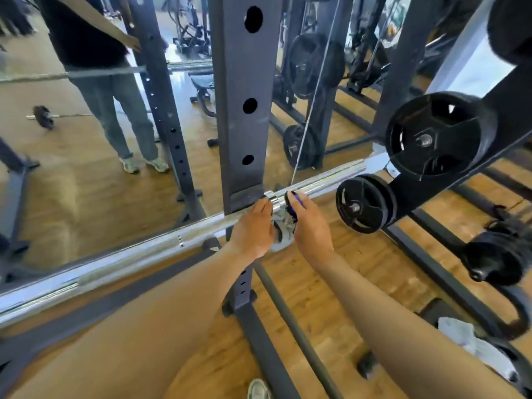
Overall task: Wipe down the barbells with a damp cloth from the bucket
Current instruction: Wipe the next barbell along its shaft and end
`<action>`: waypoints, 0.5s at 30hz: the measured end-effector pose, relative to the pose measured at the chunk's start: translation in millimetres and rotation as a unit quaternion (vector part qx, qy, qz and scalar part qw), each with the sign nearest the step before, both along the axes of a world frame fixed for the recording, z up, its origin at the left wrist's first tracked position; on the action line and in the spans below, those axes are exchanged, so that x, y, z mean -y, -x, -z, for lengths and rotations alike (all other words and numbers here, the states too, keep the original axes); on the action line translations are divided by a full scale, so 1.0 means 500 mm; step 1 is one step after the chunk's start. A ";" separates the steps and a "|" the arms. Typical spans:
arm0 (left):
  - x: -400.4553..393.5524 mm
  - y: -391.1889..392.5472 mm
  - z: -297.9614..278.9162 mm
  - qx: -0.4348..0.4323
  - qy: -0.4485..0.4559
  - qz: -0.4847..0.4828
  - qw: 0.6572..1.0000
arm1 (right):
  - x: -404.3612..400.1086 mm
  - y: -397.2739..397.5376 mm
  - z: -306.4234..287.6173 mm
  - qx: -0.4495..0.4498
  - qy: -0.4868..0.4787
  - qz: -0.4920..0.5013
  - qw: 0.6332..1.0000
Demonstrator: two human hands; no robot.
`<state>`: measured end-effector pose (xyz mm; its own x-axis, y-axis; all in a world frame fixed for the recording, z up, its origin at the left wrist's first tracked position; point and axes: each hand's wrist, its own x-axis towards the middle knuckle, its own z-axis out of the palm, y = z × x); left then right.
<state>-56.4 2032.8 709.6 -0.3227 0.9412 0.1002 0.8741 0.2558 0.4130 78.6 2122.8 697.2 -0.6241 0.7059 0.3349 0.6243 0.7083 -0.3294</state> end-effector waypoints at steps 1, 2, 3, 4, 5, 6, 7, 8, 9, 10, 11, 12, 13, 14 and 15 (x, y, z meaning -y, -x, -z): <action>-0.018 0.004 0.003 -0.006 -0.007 0.001 1.000 | -0.024 0.016 0.005 -0.009 -0.001 -0.007 1.000; -0.036 0.007 0.009 -0.012 -0.011 0.007 1.000 | -0.048 0.032 0.008 -0.021 -0.001 -0.010 1.000; -0.052 0.009 0.015 -0.022 -0.009 0.015 1.000 | -0.071 0.046 0.015 -0.030 0.003 -0.013 0.999; -0.068 0.013 0.025 -0.028 0.001 0.022 0.999 | -0.092 0.061 0.026 -0.035 0.011 -0.019 0.999; -0.080 0.015 0.034 -0.035 0.007 0.023 0.999 | -0.108 0.072 0.037 -0.037 0.023 -0.029 0.999; -0.091 0.013 0.040 -0.034 0.007 0.017 0.999 | -0.122 0.080 0.052 -0.031 0.032 -0.048 0.998; -0.101 0.009 0.045 -0.031 0.011 0.005 0.999 | -0.134 0.084 0.065 -0.021 0.038 -0.075 0.996; -0.110 0.003 0.050 -0.030 0.016 -0.005 0.999 | -0.143 0.086 0.079 -0.015 0.044 -0.106 0.993; -0.115 -0.006 0.055 -0.040 0.028 -0.016 0.999 | -0.148 0.085 0.091 -0.015 0.043 -0.131 0.990; -0.118 -0.016 0.061 -0.049 0.038 -0.031 0.998 | -0.151 0.082 0.103 -0.022 0.029 -0.144 0.989; -0.121 -0.026 0.069 -0.061 0.043 -0.045 0.996 | -0.153 0.079 0.111 -0.027 0.004 -0.149 0.989; -0.125 -0.032 0.074 -0.069 0.042 -0.058 0.995 | -0.159 0.077 0.113 -0.028 -0.026 -0.153 0.987; -0.129 -0.036 0.078 -0.076 0.041 -0.066 0.994 | -0.170 0.074 0.115 -0.021 -0.056 -0.160 0.985; -0.133 -0.038 0.083 -0.082 0.041 -0.072 0.993 | -0.183 0.069 0.117 -0.013 -0.079 -0.165 0.983; -0.136 -0.040 0.085 -0.087 0.042 -0.079 0.992 | -0.200 0.061 0.116 -0.001 -0.091 -0.160 0.983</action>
